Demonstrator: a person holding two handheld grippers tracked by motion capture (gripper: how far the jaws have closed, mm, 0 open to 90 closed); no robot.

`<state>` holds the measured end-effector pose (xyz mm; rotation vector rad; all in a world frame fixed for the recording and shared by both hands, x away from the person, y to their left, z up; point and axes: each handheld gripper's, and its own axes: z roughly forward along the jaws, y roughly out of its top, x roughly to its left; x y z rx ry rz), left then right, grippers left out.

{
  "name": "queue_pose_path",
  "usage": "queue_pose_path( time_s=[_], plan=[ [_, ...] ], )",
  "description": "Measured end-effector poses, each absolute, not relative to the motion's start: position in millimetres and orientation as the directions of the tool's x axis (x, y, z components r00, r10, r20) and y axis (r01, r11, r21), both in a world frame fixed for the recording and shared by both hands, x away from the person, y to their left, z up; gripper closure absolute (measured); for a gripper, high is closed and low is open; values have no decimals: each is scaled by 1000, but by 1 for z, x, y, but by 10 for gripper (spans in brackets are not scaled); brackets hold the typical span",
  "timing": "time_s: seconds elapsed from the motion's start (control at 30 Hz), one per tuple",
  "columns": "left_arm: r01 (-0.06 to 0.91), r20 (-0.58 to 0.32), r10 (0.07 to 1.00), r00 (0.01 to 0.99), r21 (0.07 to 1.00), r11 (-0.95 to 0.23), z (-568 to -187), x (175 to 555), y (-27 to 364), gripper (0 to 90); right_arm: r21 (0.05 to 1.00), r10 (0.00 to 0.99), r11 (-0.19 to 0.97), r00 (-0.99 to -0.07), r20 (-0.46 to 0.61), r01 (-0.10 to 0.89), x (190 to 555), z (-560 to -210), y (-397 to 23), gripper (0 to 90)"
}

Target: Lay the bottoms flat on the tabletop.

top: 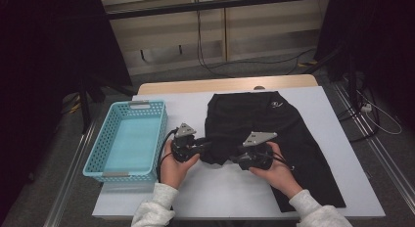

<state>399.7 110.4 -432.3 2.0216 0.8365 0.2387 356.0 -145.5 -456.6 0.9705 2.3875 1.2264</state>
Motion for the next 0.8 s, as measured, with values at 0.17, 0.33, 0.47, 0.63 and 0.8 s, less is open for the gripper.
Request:
queue_pose_path(
  time_s=[0.17, 0.33, 0.47, 0.63, 0.8],
  plan=[
    [443, -127, 618, 776, 807, -390, -427, 395, 112, 377, 786, 668, 448, -744, 23, 426, 355, -457, -136, 530],
    [442, -126, 597, 792, 793, -419, -426, 391, 113, 299, 773, 654, 481, -756, -2, 414, 357, -459, -133, 723],
    [442, -123, 581, 805, 777, -448, -435, 387, 110, 290, 773, 657, 465, -754, 26, 432, 364, -462, -138, 897],
    [422, -101, 555, 826, 764, -488, -438, 388, 111, 247, 793, 675, 425, -737, 44, 437, 371, -459, -150, 900],
    [419, -88, 541, 836, 739, -527, -444, 387, 111, 215, 826, 713, 369, -700, 43, 427, 376, -446, -166, 900]
  ],
)
